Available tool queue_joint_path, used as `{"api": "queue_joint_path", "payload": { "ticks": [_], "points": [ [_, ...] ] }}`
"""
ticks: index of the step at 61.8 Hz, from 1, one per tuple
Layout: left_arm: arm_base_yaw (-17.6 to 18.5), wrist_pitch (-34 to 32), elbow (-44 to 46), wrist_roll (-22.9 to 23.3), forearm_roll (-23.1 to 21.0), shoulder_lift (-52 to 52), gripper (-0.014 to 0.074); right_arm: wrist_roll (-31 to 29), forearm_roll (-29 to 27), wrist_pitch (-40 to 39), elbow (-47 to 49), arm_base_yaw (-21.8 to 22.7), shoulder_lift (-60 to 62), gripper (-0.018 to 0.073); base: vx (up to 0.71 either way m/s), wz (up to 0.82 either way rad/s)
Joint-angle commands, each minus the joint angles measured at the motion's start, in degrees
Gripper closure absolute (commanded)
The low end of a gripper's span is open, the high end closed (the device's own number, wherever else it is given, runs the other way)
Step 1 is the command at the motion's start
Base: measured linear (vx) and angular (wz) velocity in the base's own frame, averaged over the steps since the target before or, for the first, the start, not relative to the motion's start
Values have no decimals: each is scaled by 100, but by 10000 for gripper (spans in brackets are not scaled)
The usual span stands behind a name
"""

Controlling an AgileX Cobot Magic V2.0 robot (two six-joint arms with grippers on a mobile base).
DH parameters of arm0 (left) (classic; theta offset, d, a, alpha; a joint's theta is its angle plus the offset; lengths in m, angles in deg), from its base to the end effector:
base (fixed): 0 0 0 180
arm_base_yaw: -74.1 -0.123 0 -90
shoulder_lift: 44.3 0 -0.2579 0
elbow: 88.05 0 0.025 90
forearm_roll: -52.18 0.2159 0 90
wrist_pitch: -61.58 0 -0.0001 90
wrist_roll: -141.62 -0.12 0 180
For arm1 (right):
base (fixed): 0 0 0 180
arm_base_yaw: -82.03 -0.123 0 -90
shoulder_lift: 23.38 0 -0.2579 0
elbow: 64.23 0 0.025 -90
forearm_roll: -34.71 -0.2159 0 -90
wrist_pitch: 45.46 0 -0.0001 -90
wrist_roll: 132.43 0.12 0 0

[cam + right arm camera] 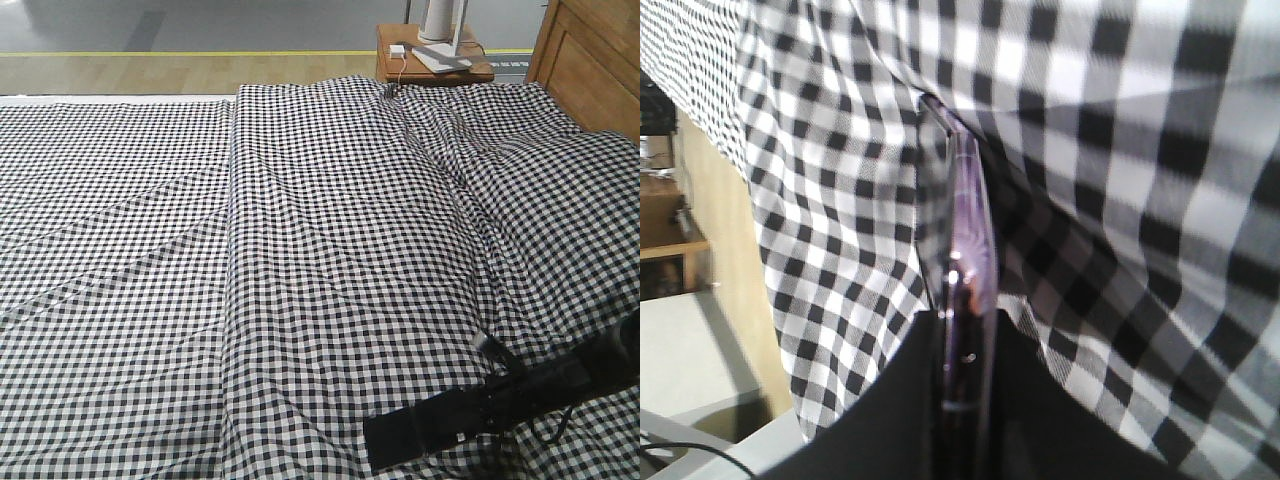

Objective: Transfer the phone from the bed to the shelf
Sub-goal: 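Lift the phone with the right gripper up off the bed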

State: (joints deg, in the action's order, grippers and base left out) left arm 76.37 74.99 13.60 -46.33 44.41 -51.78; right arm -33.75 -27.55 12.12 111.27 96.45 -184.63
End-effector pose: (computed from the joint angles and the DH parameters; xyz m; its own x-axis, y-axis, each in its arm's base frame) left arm 0.0760 -0.0068 0.1781 -0.1579 0.0131 -0.9874 0.0716 0.9974 0.0017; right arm 0.3048 0.0142 -0.0711 -0.9838 -0.1482 -0.1012 -0.1708 0.6008 0.7810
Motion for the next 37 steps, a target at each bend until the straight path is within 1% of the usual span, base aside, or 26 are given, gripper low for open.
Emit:
{"api": "queue_joint_path", "payload": {
  "ticks": [1, 28, 37],
  "points": [
    [-4, -409, -9, 22, -55, 28, 596, -91, -92, 535, 28, 36, 583, 568, 0, 0],
    [-4, -409, -9, 22, -55, 28, 596, 45, -127, 1153, 28, 36, 1940, 568, 0, 0],
    [-4, -409, -9, 22, -55, 28, 596, 211, -156, 1571, 28, 36, 2463, 567, 0, 0]
  ]
}}
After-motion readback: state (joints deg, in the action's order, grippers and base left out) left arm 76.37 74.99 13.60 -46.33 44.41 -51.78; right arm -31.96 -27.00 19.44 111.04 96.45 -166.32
